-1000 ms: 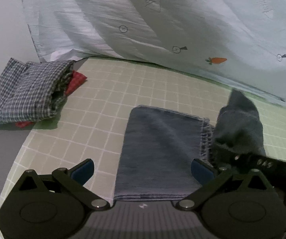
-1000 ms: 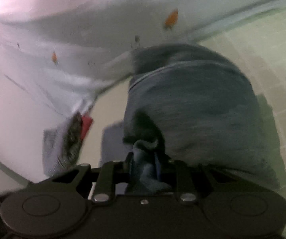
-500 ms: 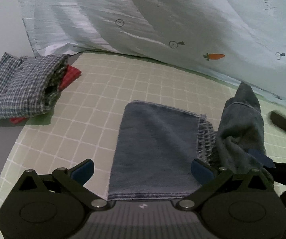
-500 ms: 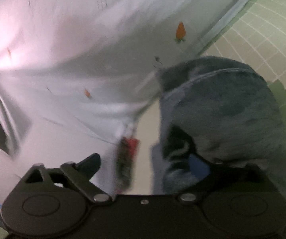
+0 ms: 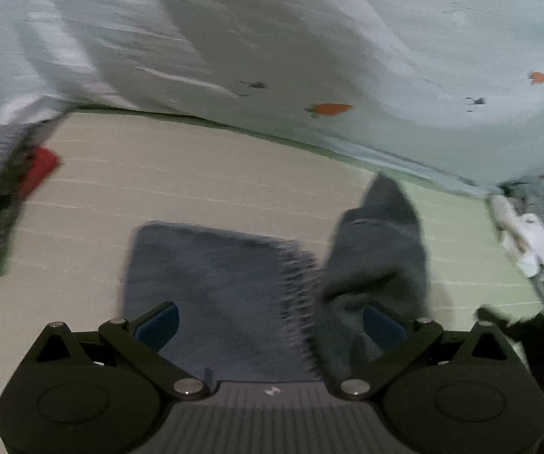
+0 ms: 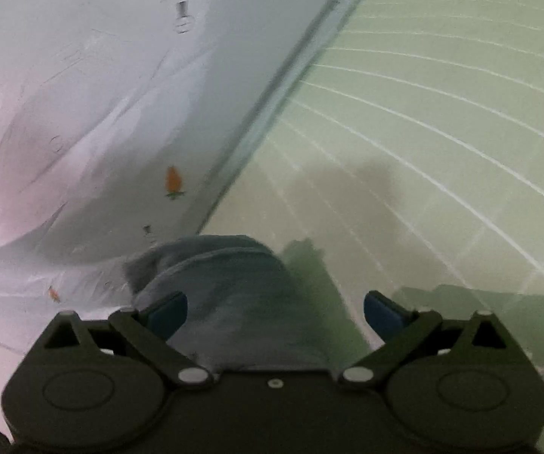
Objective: Fold clothes
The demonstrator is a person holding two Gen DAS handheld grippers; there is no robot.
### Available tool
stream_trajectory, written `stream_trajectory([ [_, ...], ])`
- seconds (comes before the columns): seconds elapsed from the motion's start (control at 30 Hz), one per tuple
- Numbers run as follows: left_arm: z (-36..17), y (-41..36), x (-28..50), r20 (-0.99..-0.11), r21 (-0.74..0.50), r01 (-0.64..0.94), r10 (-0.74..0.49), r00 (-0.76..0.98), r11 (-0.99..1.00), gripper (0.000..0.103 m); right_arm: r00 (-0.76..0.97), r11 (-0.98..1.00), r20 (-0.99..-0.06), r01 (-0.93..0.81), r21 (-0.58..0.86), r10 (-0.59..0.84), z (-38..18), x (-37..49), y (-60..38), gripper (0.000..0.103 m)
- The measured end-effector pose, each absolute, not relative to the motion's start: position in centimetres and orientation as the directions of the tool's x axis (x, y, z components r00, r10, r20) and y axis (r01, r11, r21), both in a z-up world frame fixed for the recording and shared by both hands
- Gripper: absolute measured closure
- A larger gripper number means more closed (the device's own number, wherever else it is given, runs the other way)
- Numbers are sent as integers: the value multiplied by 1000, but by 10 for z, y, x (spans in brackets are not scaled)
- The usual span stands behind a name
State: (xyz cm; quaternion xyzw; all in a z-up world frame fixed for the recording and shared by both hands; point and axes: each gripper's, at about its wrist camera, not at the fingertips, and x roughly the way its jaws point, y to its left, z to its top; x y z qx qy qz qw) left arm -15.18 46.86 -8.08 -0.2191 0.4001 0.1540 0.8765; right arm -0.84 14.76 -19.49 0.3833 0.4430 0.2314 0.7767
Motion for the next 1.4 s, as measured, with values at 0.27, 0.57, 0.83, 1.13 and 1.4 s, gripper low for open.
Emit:
stream_trajectory([
  [0.27,-118,450,-104,-824,-416,-434,-129,552,799,26,503,557,-518,84,827,692,-222,-11,124,1],
  [0.57,-99,411,-91,-824,-234,-328,-7,567,915,79,494,537,-524,130,833,694,-236,3,116,1],
  [0.83,-39,366,-116,-674,-31,-124,71,735,992,84,478,574,-550,110,811,685,-232,-5,123,1],
  [1.13,-29,464,-198,-659,-195,-399,181,730,896,83,442,639,-583,29,768,682,-219,-18,145,1],
  [1.4,-110,540,-246,-846,-57,-647,307,436,760,42,337,703,-646,-70,708,685,-214,-15,191,1],
])
